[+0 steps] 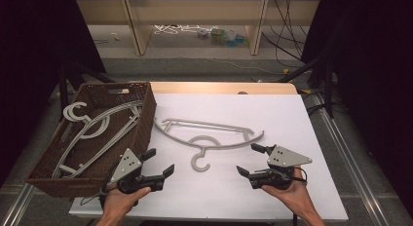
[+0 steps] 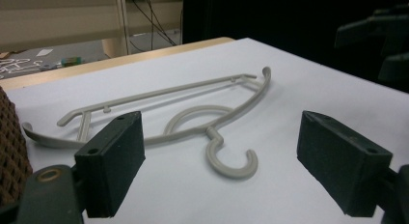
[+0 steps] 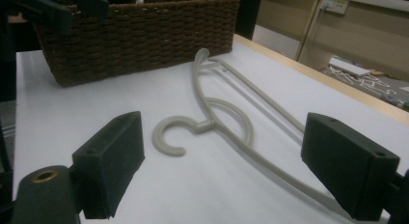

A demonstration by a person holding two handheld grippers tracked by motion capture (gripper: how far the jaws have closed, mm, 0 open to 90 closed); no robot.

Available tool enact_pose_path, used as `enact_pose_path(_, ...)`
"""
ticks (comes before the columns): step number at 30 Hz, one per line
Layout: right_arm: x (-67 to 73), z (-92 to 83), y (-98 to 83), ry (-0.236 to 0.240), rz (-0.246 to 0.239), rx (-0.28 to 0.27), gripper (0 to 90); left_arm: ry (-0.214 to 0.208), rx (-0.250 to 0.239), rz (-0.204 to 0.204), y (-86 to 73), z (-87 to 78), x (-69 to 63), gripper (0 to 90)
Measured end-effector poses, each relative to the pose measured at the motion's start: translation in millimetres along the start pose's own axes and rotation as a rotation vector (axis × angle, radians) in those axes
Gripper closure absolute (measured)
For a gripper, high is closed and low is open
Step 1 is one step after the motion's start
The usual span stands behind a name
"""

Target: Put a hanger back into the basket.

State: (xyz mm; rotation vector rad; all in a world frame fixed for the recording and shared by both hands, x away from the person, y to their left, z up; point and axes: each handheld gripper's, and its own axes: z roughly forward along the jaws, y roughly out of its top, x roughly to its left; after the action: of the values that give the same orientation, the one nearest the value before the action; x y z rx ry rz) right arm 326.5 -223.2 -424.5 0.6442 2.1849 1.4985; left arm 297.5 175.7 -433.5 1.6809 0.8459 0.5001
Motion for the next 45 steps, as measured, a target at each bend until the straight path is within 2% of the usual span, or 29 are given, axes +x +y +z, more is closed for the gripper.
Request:
enact_pose_path(3, -3.4, 3.9, 0.2, -0.015, -0.012, 0.013, 16.2, 0.002, 0.03, 0.05, -5.5, 3.9, -0.4, 16.8)
enact_pose_path(6, -8.2, 10.3, 0.4, -0.028, -0.028, 0.041, 16.2, 0.001, 0.032, 0.026, -6.6, 5.0, 1.0, 17.0)
enact_pose_path(7, -9.8, 12.4, 0.7, -0.028, -0.027, 0.052, 16.1, 0.004, 0.031, 0.023, -6.9, 4.5, 1.2, 17.0)
enact_pose_path(8, -11.3, 15.0, 0.6, -0.036, -0.025, 0.055, 16.1, 0.006, 0.03, 0.037, -6.6, 3.7, 2.5, 17.0)
enact_pose_path(12, -20.6, 24.1, 1.2, -0.035, -0.041, 0.093, 16.1, 0.002, 0.014, 0.018, -6.9, 4.6, 4.0, 17.0)
enact_pose_path(13, -22.8, 25.9, 1.6, -0.025, -0.038, 0.112, 16.1, 0.009, 0.029, 0.019, -6.7, 4.0, 3.3, 16.9)
enact_pose_path(15, -28.6, 32.0, 2.4, -0.021, -0.04, 0.149, 16.2, 0.004, 0.03, 0.029, -6.7, 4.1, 3.5, 17.0)
enact_pose_path(17, -33.9, 39.5, 3.0, -0.012, -0.039, 0.185, 16.4, 0.001, 0.025, 0.021, -6.4, 4.4, 3.3, 17.0)
enact_pose_path(18, -36.7, 43.3, 4.3, -0.008, -0.043, 0.21, 16.8, 0.0, 0.025, 0.029, -6.3, 4.4, 4.1, 17.0)
enact_pose_path(20, -41.7, 54.2, 7.7, 0.006, -0.063, 0.248, 18.7, 0.005, 0.025, 0.019, -6.8, 4.4, 4.3, 17.0)
enact_pose_path(23, -44.9, 63.2, 11.7, 0.026, -0.073, 0.286, 19.7, 0.002, 0.016, 0.01, -6.7, 4.4, 5.0, 17.1)
enact_pose_path(24, -45.8, 67.9, 12.9, 0.03, -0.083, 0.306, 20.9, 0.009, 0.025, 0.001, -6.6, 3.7, 4.3, 17.2)
enact_pose_path(25, -46.1, 71.1, 13.6, 0.031, -0.095, 0.324, 21.8, 0.008, 0.026, 0.014, -6.7, 3.5, 5.1, 17.2)
enact_pose_path(26, -47.2, 76.4, 14.6, 0.029, -0.116, 0.351, 22.4, -0.001, 0.02, 0.008, -7.2, 4.1, 5.2, 17.1)
enact_pose_path(30, -51.8, 94.0, 12.7, 0.038, -0.116, 0.413, 25.7, 0.0, 0.02, -0.003, -7.4, 4.3, 4.8, 17.2)
enact_pose_path(31, -53.1, 96.9, 12.2, 0.052, -0.115, 0.431, 25.8, 0.0, 0.022, 0.011, -7.2, 4.0, 5.1, 17.2)
enact_pose_path(33, -55.6, 105.5, 9.2, 0.058, -0.133, 0.458, 28.0, -0.002, 0.028, 0.003, -6.6, 3.3, 5.5, 17.2)
enact_pose_path(34, -55.3, 109.9, 7.9, 0.068, -0.123, 0.492, 29.2, -0.004, 0.028, 0.004, -6.5, 3.5, 5.9, 17.2)
enact_pose_path(37, -57.8, 118.6, 6.7, 0.077, -0.144, 0.524, 30.7, 0.0, 0.026, -0.01, -7.5, 4.5, 5.8, 17.2)
enact_pose_path(41, -62.4, 127.4, 7.2, 0.095, -0.146, 0.55, 33.7, 0.0, 0.034, -0.006, -7.2, 3.8, 5.5, 17.4)
enact_pose_path(45, -65.8, 135.8, 6.2, 0.13, -0.165, 0.58, 39.7, 0.002, 0.031, -0.009, -7.3, 4.1, 5.8, 17.6)
